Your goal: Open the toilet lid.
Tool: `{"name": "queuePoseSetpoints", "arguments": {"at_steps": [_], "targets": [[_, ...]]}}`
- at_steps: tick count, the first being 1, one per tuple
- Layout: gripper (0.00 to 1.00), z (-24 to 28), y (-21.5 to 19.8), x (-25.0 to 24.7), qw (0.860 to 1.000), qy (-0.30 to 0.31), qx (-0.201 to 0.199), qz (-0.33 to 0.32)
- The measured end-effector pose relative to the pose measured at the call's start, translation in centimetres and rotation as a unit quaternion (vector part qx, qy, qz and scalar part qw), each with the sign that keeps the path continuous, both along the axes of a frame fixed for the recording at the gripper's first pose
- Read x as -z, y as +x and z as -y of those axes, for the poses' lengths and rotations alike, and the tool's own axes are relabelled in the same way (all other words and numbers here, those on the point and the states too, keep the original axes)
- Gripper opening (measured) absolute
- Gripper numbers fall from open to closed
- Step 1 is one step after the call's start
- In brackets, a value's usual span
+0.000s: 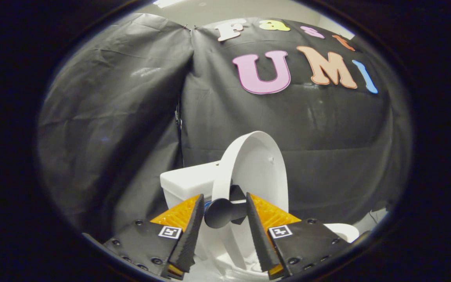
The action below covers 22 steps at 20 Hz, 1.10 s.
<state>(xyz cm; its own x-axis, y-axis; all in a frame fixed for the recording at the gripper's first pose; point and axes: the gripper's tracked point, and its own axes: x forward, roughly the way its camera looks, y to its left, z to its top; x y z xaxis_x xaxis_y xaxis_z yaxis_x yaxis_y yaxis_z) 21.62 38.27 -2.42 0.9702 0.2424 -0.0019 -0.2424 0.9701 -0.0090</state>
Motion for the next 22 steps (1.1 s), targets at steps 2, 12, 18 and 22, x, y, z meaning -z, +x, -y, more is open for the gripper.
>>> {"name": "queuePoseSetpoints", "arguments": {"at_steps": [2,12,18,22], "targets": [[0.71,0.5,-0.8,-1.4,1.000,-0.004,0.001,0.014],[0.79,10.5,-5.5,-7.9,0.995,-0.059,0.060,0.060],[0.79,17.3,-8.3,-7.3,0.998,-0.014,0.053,0.041],[0.79,23.1,-10.0,-6.8,0.997,0.015,0.065,0.049]]}}
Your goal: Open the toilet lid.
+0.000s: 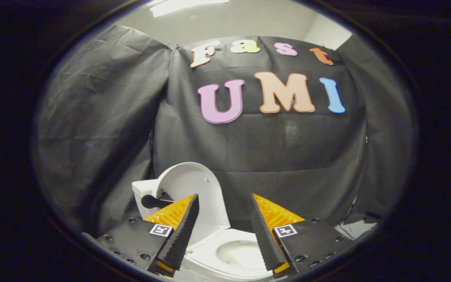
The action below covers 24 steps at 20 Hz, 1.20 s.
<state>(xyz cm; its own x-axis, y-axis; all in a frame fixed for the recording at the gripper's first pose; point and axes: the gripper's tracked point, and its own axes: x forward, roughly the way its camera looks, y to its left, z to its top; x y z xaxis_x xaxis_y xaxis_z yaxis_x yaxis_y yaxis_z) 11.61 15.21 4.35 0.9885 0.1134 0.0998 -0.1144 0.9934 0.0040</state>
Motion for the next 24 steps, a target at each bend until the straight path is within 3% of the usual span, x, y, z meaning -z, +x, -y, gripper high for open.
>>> {"name": "queuePoseSetpoints", "arguments": {"at_steps": [10,14,24], "targets": [[0.79,13.0,-3.6,4.3,0.996,0.042,0.068,-0.026],[0.79,14.9,-4.5,6.0,0.995,0.026,0.074,-0.059],[0.79,16.0,-4.9,5.0,0.995,-0.011,0.075,-0.067]]}}
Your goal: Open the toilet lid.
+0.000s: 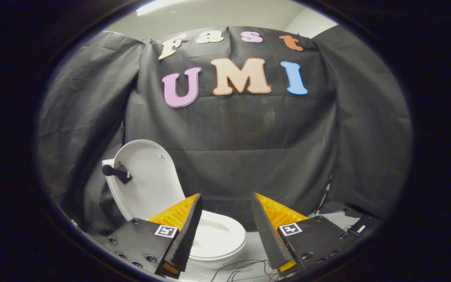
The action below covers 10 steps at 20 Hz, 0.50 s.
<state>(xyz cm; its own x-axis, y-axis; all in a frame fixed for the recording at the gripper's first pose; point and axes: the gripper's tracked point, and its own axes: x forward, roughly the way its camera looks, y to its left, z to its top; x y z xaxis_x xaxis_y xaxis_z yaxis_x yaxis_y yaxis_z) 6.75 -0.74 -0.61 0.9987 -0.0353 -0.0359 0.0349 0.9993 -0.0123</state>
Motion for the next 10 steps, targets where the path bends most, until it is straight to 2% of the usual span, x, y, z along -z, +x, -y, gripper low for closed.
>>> {"name": "queuePoseSetpoints", "arguments": {"at_steps": [2,6,8,10], "targets": [[0.79,0.8,-0.7,0.6,1.000,-0.007,0.012,-0.011],[0.79,-1.1,-1.7,-0.8,0.999,0.016,-0.031,0.014],[0.79,-0.7,-2.7,-2.3,0.998,0.019,-0.028,0.047],[0.79,-0.1,-3.6,-2.2,0.998,0.022,-0.016,0.051]]}}
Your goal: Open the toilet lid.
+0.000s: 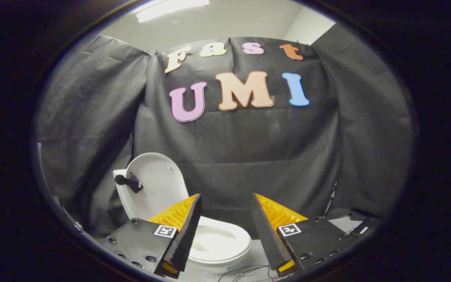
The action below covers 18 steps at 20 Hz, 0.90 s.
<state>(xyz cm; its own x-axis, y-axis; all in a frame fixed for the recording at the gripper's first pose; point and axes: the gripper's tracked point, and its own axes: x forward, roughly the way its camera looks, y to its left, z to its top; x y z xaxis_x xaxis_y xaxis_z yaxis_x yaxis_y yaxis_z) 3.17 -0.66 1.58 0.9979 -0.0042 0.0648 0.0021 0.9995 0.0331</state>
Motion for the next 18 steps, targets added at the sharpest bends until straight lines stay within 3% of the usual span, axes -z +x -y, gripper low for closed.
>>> {"name": "queuePoseSetpoints", "arguments": {"at_steps": [4,18], "targets": [[0.79,-0.1,-1.9,1.6,1.000,0.004,-0.001,-0.029],[0.79,-0.5,-3.3,1.5,0.999,-0.018,-0.001,-0.030]]}}
